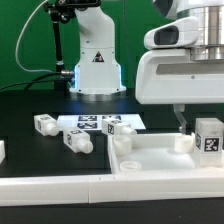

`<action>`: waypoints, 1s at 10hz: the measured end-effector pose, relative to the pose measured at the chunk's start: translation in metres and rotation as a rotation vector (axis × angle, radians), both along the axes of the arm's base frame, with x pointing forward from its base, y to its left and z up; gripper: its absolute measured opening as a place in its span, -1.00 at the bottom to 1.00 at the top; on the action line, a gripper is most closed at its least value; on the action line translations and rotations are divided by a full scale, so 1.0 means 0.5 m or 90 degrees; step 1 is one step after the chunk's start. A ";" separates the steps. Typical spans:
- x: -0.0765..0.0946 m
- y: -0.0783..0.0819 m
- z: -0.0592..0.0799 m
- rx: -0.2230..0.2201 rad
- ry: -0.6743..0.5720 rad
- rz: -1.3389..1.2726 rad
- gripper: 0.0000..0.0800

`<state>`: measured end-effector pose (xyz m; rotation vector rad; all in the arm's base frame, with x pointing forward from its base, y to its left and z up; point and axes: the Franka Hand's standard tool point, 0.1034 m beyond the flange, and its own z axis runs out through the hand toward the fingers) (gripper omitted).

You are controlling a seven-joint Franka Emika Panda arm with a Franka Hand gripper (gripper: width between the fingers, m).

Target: Assemble one leg

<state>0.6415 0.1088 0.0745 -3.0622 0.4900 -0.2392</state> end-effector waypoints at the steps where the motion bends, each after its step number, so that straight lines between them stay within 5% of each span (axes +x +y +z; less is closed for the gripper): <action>1: 0.000 0.001 0.000 0.010 0.001 -0.054 -0.29; 5: -0.006 0.002 -0.002 0.043 0.015 -0.297 -0.29; 8: -0.007 0.000 -0.004 0.138 0.049 -0.678 -0.29; 10: -0.008 0.004 -0.004 0.167 0.054 -0.844 -0.29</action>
Offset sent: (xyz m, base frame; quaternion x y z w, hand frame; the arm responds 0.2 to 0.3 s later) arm 0.0000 0.0000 0.0000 0.0000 0.0000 0.1938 0.9810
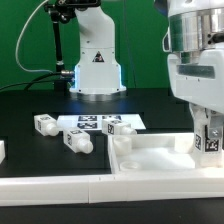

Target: Assemble one leg

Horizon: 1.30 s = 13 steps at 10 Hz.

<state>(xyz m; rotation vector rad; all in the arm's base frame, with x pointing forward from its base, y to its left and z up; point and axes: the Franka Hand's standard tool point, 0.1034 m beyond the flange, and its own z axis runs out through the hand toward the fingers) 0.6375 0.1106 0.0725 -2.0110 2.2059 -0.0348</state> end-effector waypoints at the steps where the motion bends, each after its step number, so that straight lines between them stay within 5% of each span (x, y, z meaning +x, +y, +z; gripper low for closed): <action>1: 0.000 0.000 0.000 0.003 0.002 -0.022 -0.29; 2: 0.000 0.000 0.000 0.001 0.001 -0.011 -0.29; 3: 0.001 -0.003 -0.001 -0.011 -0.010 0.064 -0.10; 4: 0.001 -0.011 -0.005 -0.031 -0.028 0.190 0.36; 5: 0.002 -0.010 -0.004 -0.039 -0.032 0.299 0.36; 6: 0.000 -0.003 -0.005 -0.045 -0.038 0.417 0.57; 9: -0.011 0.017 -0.002 -0.057 -0.053 0.488 0.62; 11: -0.005 0.030 0.005 -0.111 -0.060 0.718 0.62; 13: 0.000 0.031 0.006 -0.126 -0.062 0.795 0.62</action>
Offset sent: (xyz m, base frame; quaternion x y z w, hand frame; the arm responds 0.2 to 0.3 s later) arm -0.0123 0.0047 -0.0084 0.0320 -0.0613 -0.3369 0.9390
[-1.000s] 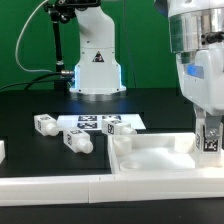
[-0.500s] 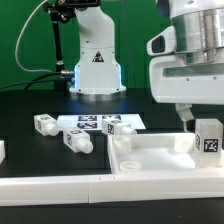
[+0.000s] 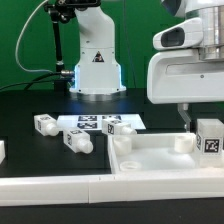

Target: Assemble one leg

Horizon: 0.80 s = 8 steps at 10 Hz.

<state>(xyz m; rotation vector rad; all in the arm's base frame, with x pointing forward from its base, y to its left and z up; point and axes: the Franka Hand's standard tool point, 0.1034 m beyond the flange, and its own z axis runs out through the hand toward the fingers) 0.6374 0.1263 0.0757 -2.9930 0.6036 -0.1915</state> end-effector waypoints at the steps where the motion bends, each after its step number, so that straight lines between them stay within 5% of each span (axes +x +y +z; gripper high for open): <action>1: 0.000 0.000 0.000 0.002 0.001 -0.014 0.56; 2: 0.000 0.000 0.000 0.003 0.001 -0.023 0.56; 3: -0.002 -0.008 -0.002 0.005 0.006 -0.058 0.05; 4: -0.009 -0.018 -0.006 0.009 0.017 -0.114 0.05; 5: -0.012 -0.018 -0.008 0.014 0.023 -0.150 -0.28; 8: -0.013 -0.008 -0.009 0.047 0.039 -0.409 -0.28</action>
Offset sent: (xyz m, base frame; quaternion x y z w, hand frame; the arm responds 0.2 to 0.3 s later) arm 0.0000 0.0000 0.0000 0.0000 0.0000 0.1938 0.9810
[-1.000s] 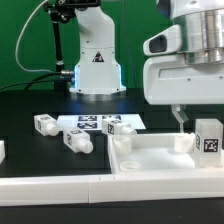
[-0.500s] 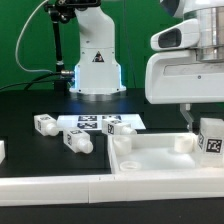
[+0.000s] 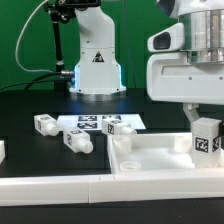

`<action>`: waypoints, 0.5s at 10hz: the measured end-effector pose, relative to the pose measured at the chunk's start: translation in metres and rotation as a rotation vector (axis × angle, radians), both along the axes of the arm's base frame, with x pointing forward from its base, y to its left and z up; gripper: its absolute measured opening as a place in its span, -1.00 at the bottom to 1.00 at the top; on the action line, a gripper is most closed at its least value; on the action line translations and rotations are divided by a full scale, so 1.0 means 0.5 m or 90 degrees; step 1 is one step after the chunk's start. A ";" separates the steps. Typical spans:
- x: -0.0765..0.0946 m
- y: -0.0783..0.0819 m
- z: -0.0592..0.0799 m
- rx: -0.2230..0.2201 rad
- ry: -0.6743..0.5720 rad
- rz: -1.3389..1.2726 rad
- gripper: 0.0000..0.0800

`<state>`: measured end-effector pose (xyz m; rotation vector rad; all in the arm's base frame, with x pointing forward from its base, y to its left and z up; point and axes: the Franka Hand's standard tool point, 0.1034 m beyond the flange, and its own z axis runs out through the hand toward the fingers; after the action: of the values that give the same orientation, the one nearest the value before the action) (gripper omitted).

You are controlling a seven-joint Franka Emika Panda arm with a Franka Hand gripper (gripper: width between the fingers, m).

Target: Assemble one leg

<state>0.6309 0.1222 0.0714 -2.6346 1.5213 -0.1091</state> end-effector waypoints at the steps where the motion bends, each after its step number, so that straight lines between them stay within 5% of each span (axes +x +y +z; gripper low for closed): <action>1: 0.005 0.004 -0.001 0.026 0.007 -0.131 -0.28; 4: 0.024 0.009 0.000 0.097 0.021 -0.504 -0.28; 5: 0.025 0.008 0.000 0.100 0.023 -0.535 -0.28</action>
Offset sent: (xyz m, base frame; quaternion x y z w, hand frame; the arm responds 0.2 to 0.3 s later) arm 0.0303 -0.0006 0.0073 0.0953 -0.0053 0.4310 0.8973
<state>0.6432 0.1264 0.0716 -1.7266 2.4132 0.0028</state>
